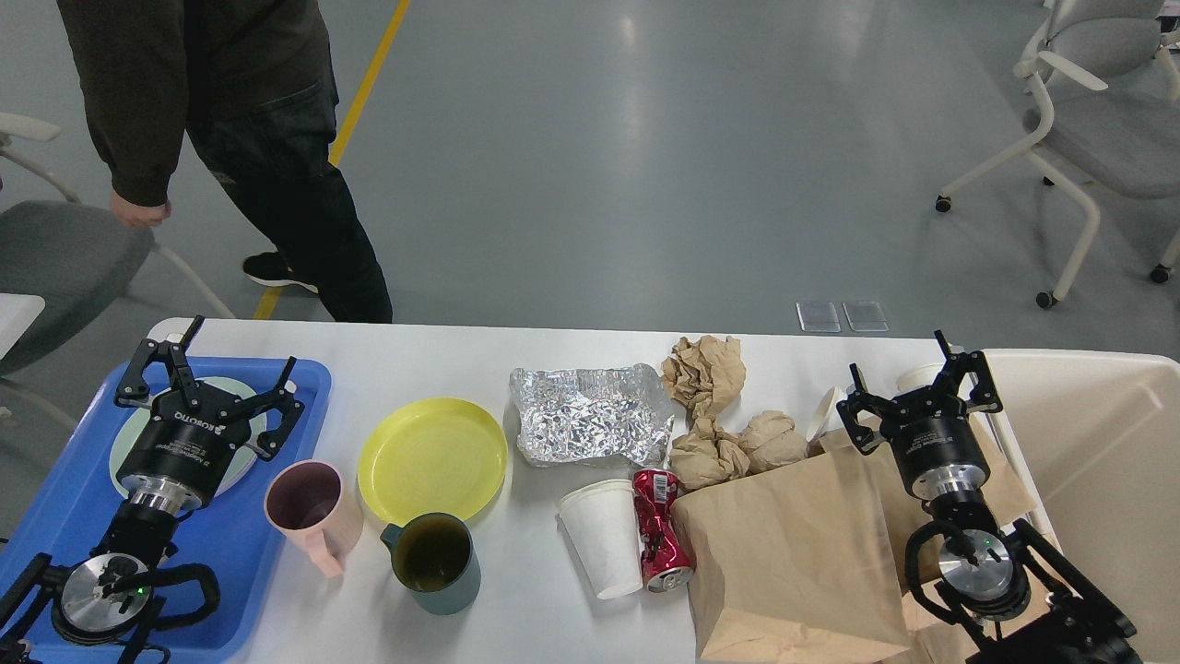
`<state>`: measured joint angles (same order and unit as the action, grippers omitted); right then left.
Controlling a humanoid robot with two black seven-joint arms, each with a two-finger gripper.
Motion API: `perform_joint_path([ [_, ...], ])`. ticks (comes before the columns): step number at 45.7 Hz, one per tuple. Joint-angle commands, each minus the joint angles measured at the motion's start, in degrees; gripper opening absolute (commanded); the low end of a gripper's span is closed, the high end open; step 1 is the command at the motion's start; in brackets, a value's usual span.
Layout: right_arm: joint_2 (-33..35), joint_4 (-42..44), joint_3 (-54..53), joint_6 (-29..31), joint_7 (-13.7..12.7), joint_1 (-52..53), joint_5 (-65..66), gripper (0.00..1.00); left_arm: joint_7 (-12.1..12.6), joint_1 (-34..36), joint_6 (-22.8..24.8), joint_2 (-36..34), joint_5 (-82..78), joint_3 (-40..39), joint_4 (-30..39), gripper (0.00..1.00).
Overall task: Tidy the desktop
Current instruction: 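Raise the left gripper up off the blue tray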
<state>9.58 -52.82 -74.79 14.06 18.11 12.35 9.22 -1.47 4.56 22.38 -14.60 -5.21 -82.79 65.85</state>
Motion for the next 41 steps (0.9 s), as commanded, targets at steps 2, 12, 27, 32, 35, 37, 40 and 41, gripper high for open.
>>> perform_joint_path([
  [2, 0.0, 0.1, 0.0, 0.0, 0.0, 0.0, 0.0, 1.0, -0.2, -0.2, 0.1, -0.1, 0.0, -0.4, 0.0, 0.97],
  [12, 0.0, 0.0, 0.0, 0.0, 0.0, -0.1, 0.0, 1.0, -0.2, 0.2, -0.3, -0.6, 0.0, -0.9, 0.0, 0.97],
  [27, 0.0, 0.0, 0.0, 0.0, 0.0, -0.1, 0.0, 1.0, -0.9, 6.2, -4.1, -15.5, 0.6, 3.9, -2.0, 0.97],
  [32, 0.1, 0.0, 0.0, 0.0, 0.0, -0.1, 0.0, 1.0, -0.8, 14.4, -4.9, -21.6, 0.6, 13.8, -6.1, 0.97],
  [35, 0.1, 0.0, 0.0, 0.0, 0.0, -0.1, 0.0, 1.0, -0.6, 19.9, -4.5, -25.5, 0.6, 22.2, -8.3, 0.97],
  [37, 0.0, 0.0, 0.0, 0.0, 0.0, -0.1, 0.0, 1.0, -0.6, 23.8, -4.6, -28.1, 0.6, 29.5, -9.1, 0.97],
  [40, 0.1, 0.0, 0.0, 0.0, 0.0, -0.1, 0.0, 1.0, -0.1, 30.3, -4.4, -31.3, 0.6, 39.9, -9.5, 0.97],
  [41, 0.0, 0.0, 0.0, 0.0, 0.0, -0.1, 0.0, 1.0, 0.0, 32.7, -4.2, -32.2, 0.6, 43.5, -9.5, 0.97],
])
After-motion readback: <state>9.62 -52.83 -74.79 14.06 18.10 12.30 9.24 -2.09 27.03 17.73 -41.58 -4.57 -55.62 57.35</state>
